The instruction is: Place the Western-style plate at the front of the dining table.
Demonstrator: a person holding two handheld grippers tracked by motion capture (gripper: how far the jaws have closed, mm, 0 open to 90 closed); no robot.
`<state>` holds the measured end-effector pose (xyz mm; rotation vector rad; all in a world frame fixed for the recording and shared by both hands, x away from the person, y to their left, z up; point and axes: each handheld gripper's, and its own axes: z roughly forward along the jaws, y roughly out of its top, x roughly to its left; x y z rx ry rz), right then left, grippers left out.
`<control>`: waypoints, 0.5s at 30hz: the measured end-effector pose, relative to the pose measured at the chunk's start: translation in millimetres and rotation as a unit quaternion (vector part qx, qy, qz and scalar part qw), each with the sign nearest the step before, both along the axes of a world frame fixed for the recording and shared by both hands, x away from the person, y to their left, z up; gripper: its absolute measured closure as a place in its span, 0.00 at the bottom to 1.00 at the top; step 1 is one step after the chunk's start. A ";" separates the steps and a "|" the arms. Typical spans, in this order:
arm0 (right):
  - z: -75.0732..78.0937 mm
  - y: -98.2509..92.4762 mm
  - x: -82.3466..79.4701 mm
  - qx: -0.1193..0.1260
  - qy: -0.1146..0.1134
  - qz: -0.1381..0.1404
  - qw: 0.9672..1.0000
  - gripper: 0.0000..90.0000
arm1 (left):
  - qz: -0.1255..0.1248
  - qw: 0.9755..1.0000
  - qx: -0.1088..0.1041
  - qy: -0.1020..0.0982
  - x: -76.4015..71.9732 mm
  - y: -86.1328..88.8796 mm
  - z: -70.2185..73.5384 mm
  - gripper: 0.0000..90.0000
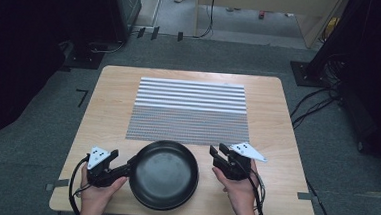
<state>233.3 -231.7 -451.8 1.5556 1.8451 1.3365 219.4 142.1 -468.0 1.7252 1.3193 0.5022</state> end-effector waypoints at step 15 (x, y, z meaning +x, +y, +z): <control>-15.5 17.4 0.7 0.008 -0.004 0.029 1.000 0.67 | -0.007 1.000 -0.004 0.006 -3.6 0.7 -10.0 0.48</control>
